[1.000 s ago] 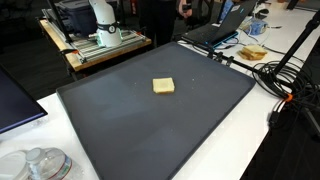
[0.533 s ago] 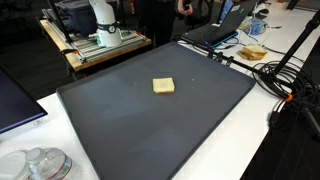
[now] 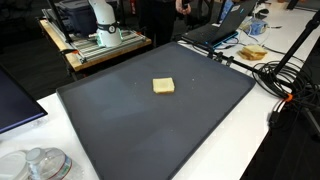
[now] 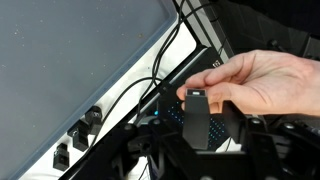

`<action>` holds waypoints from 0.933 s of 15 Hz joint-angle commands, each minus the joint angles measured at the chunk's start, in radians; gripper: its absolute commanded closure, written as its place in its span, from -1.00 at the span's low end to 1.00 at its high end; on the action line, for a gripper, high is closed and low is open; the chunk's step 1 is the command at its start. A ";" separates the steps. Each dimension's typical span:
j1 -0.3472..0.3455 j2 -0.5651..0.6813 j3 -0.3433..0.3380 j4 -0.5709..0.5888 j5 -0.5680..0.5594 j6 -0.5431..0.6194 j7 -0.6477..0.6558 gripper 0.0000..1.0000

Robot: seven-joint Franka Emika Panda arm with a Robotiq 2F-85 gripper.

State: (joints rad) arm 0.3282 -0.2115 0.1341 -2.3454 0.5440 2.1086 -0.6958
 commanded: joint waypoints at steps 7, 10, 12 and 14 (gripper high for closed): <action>-0.013 0.003 0.000 0.015 0.023 -0.028 -0.033 0.47; -0.012 0.004 0.000 0.016 0.024 -0.027 -0.035 0.73; -0.013 0.003 0.001 0.016 0.023 -0.027 -0.034 0.79; -0.013 0.002 0.001 0.015 0.023 -0.024 -0.034 0.80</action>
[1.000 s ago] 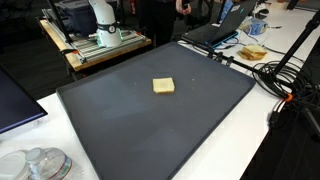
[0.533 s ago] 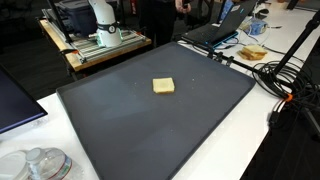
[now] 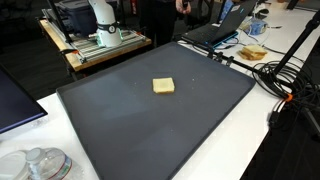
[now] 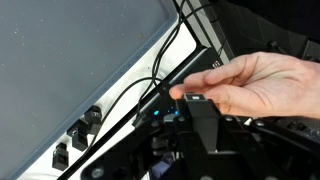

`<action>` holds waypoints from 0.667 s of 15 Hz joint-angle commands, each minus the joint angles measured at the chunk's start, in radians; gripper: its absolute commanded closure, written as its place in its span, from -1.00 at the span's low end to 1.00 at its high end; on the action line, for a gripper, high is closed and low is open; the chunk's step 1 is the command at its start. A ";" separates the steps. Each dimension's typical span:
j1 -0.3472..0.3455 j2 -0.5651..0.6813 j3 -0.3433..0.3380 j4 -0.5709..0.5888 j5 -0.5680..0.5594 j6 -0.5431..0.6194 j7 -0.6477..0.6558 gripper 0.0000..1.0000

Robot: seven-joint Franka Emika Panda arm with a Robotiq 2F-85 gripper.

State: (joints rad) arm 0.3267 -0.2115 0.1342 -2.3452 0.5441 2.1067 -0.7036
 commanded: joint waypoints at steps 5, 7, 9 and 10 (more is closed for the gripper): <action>-0.030 0.010 -0.003 0.022 0.005 -0.020 0.029 0.83; -0.056 0.007 -0.007 0.019 -0.026 -0.012 0.096 0.84; -0.093 -0.006 -0.004 0.010 -0.097 0.004 0.218 0.84; -0.109 -0.010 -0.007 0.007 -0.133 0.008 0.265 0.84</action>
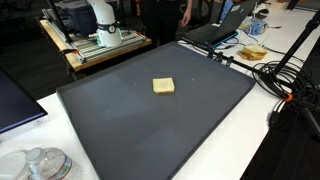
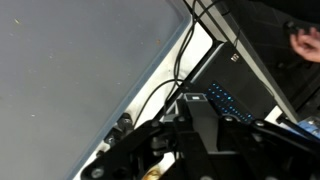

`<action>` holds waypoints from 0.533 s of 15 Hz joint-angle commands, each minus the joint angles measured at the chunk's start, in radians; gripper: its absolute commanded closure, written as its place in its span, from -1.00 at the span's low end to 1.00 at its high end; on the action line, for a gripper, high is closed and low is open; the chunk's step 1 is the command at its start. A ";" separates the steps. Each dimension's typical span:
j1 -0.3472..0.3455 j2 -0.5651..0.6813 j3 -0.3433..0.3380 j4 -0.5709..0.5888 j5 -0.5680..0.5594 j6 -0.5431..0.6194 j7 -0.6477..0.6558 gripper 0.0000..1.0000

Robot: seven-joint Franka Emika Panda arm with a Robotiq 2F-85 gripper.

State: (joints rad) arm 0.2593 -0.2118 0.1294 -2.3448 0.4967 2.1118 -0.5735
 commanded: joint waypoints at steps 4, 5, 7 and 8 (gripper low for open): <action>-0.104 -0.022 -0.012 0.016 -0.225 -0.017 0.345 0.83; -0.117 -0.020 -0.011 0.024 -0.262 -0.028 0.403 0.83; -0.104 -0.005 -0.020 0.015 -0.235 -0.006 0.352 0.57; -0.111 -0.005 -0.019 0.021 -0.251 -0.012 0.383 0.57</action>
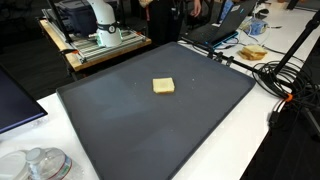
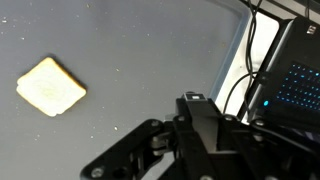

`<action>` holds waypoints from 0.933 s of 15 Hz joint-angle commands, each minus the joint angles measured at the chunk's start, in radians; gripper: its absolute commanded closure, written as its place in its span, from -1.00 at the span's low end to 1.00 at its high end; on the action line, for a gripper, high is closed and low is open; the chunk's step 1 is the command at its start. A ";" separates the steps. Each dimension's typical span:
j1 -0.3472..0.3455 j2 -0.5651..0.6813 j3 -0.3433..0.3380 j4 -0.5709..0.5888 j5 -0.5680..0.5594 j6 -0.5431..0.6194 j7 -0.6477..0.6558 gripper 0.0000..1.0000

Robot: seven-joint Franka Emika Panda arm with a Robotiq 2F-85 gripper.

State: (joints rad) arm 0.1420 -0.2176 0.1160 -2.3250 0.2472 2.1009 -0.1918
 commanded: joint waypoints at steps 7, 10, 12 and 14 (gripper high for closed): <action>0.003 0.000 -0.005 0.007 -0.012 -0.005 0.032 0.57; -0.006 0.039 -0.012 0.043 -0.020 -0.001 0.032 0.86; -0.018 0.088 -0.016 0.093 -0.030 0.041 0.062 0.85; -0.032 0.148 -0.025 0.152 -0.040 0.068 0.106 0.85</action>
State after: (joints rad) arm 0.1302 -0.1686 0.1018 -2.2751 0.2352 2.1480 -0.1445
